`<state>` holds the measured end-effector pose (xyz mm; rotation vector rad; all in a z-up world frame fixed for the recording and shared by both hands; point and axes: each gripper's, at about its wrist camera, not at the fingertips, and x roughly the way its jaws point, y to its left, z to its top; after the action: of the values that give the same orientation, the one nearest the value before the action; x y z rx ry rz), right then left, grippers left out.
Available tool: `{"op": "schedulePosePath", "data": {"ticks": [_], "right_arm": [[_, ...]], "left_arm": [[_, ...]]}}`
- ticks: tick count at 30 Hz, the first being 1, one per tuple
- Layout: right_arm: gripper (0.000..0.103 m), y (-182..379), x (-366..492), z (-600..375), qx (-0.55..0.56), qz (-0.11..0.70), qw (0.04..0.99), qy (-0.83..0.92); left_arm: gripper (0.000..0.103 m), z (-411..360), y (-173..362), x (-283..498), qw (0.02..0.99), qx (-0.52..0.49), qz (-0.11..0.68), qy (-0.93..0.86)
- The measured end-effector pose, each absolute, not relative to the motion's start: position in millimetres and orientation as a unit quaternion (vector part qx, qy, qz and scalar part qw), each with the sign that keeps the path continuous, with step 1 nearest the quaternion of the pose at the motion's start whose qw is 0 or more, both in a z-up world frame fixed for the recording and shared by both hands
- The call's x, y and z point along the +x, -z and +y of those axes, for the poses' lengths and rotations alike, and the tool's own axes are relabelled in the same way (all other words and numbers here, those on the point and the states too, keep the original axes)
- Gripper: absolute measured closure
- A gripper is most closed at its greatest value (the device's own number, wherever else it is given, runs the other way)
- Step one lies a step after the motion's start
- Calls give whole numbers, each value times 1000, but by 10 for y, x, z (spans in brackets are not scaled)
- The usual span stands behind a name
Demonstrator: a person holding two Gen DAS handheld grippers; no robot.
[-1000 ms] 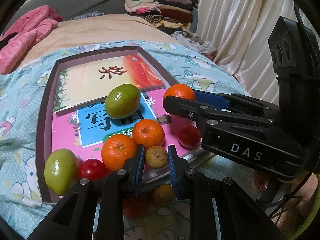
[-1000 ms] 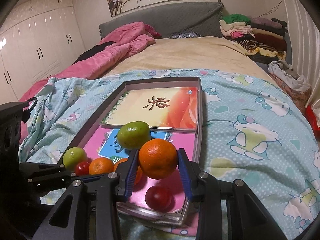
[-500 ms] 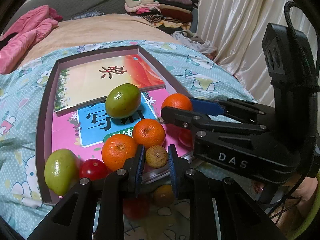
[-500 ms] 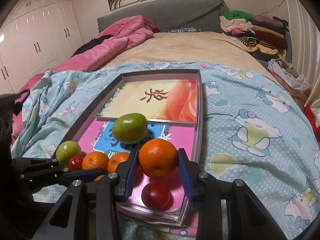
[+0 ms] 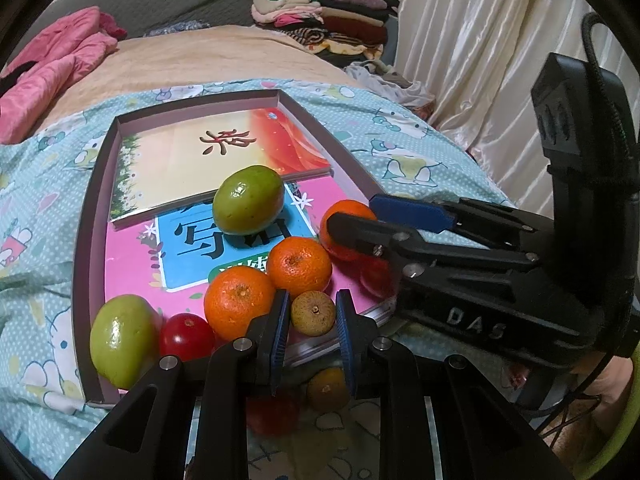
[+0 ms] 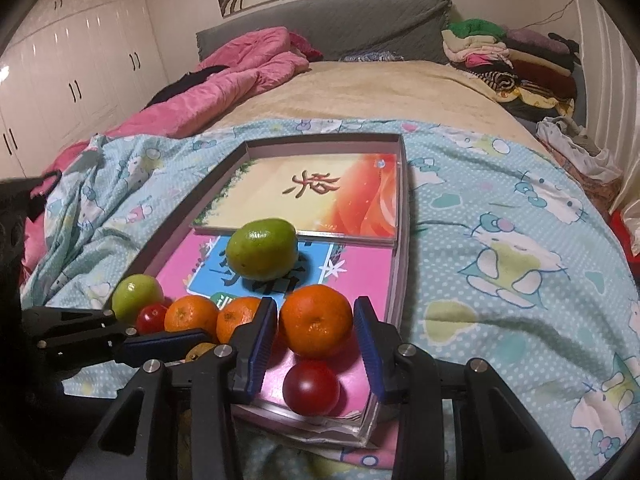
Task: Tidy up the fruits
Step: 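Open both tools to release the orange and kiwi into the tray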
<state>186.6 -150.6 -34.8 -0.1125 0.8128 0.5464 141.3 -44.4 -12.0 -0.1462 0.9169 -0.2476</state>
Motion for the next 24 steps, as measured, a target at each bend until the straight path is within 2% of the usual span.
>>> {"op": "schedulePosePath", "data": {"ticks": [4,6,12,17,24], "right_arm": [[63,283,1855,-1571,-38,381,886,-263],[60,243,1837,-1595,-33,375,888,-264],[50,126,1751,-1679,-12,359,894,-269],[47,61,1630,-1759,-3,350,897,-270],[42,-47,1416,-1810,15,346,895,-281]], "left_arm": [[79,-424,106,1393,886,-74,443,118],[79,-413,96,1380,885,-77,444,117],[64,-403,29,1332,888,-81,436,118],[50,-272,-84,1245,896,-94,421,105],[42,11,-236,1050,904,-105,407,76]]}}
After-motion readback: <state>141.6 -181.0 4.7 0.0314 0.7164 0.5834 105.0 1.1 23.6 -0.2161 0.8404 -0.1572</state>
